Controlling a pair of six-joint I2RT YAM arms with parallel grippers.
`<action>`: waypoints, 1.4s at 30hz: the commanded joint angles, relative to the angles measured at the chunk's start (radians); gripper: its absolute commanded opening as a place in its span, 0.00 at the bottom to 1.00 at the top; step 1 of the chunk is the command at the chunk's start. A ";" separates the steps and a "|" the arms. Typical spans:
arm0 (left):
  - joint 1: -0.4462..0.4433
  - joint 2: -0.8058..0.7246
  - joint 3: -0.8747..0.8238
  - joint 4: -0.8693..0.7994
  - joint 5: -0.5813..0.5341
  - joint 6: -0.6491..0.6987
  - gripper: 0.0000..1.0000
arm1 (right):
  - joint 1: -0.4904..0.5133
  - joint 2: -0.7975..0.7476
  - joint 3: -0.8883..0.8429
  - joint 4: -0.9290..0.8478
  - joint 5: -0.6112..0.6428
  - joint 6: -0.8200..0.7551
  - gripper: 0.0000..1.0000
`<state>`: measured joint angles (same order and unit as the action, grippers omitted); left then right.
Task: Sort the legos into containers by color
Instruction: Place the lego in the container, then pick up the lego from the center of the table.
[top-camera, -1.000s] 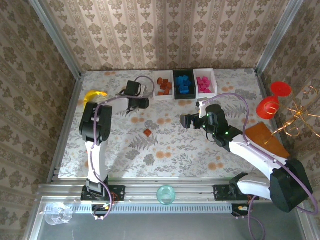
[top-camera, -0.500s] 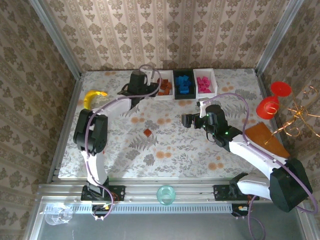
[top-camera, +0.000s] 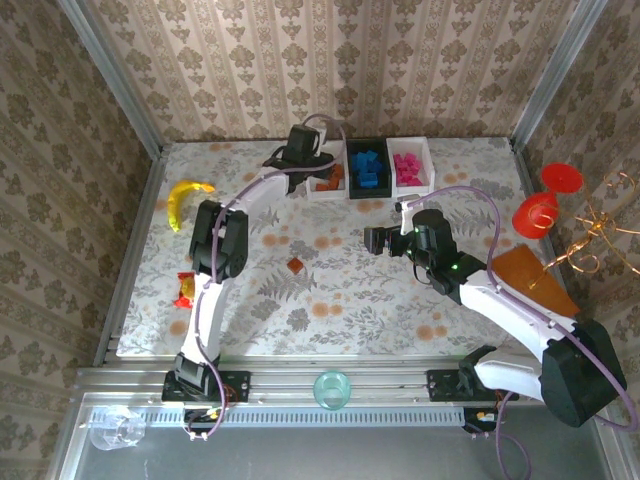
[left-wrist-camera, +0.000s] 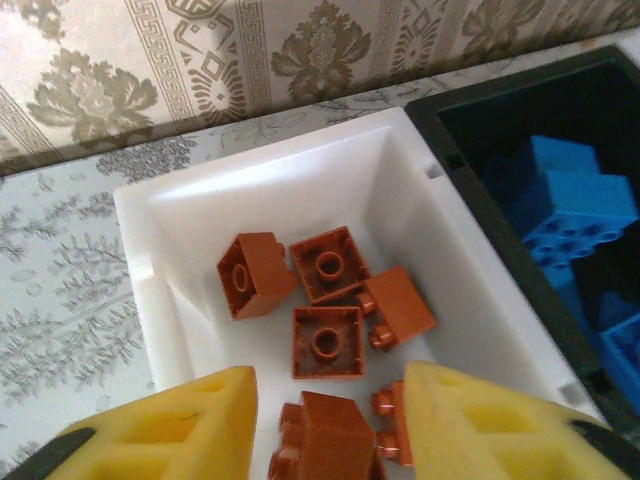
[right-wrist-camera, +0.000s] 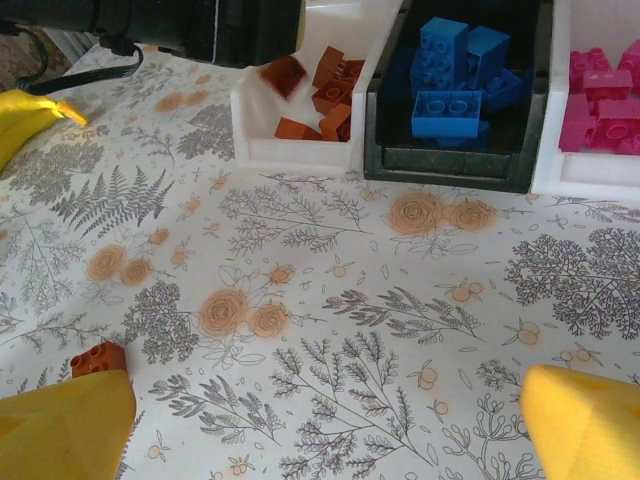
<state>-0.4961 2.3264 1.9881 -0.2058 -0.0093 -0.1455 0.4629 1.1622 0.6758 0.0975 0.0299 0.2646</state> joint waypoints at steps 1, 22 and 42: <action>0.005 -0.029 0.084 -0.112 -0.034 0.044 0.52 | 0.006 -0.022 -0.008 -0.017 0.026 0.003 1.00; -0.080 -0.866 -1.157 -0.008 0.071 -0.054 0.88 | 0.010 -0.018 -0.030 0.052 -0.111 -0.035 1.00; -0.158 -0.582 -1.017 -0.098 0.026 0.037 0.55 | 0.011 -0.028 -0.020 0.018 -0.065 -0.034 1.00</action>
<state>-0.6407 1.7271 0.9466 -0.2607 0.0387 -0.1207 0.4679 1.1564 0.6590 0.1246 -0.0582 0.2489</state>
